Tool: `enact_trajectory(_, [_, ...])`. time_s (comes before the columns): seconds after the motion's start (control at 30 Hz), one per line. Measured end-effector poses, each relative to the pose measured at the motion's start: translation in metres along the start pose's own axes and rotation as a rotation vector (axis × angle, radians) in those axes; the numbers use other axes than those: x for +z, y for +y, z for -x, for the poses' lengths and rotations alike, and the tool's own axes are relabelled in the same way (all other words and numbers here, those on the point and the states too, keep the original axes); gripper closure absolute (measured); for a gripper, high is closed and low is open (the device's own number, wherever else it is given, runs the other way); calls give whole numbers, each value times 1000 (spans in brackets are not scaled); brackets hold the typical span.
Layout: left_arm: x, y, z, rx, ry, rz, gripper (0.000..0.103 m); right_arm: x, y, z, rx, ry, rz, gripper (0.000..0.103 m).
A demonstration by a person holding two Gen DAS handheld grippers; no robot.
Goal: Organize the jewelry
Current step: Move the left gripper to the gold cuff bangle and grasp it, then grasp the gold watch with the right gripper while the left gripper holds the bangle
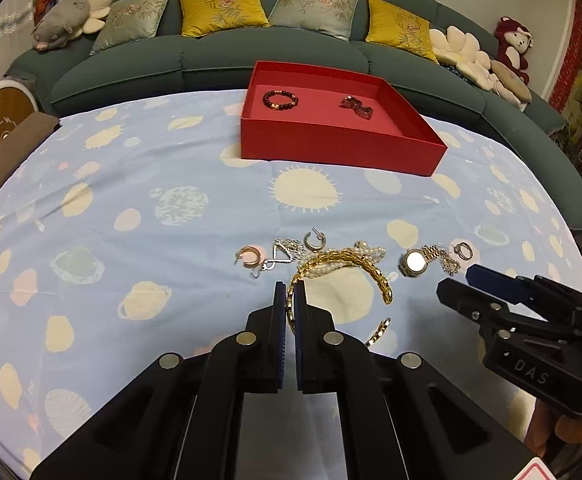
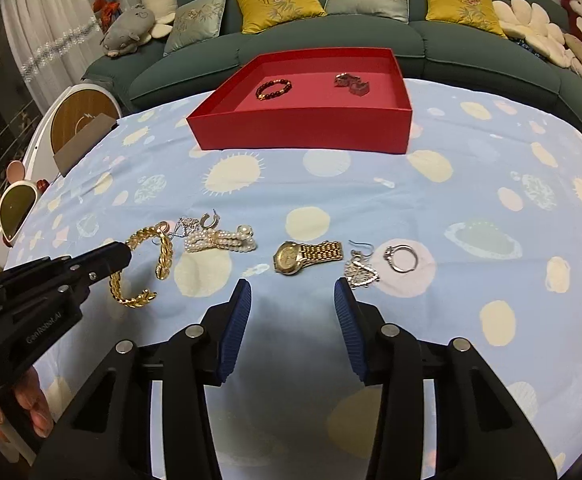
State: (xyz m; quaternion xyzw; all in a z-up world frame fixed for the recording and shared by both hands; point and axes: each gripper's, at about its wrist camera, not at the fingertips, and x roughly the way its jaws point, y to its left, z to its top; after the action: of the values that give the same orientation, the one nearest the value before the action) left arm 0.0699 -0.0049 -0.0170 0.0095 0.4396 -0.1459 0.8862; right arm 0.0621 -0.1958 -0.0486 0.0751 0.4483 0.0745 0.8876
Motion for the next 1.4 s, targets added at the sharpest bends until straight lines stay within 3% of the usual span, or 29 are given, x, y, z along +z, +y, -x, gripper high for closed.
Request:
enact_trajectory(0.37, [-3, 14, 12, -4, -15, 7, 101, 5, -1, -35, -26, 22, -42, 61])
enact_trajectory(0.7, [-5, 27, 17, 1, -22, 22, 101, 13, 5, -46, -67, -17, -33, 61])
enact_trajectory(1.03, [-8, 36, 15, 11, -12, 27, 101, 13, 7, -46, -119, -33, -3, 81])
enact_trajectory(1.4, [-4, 27, 17, -5, -23, 18, 101, 15, 9, -18, -92, -85, 1, 82])
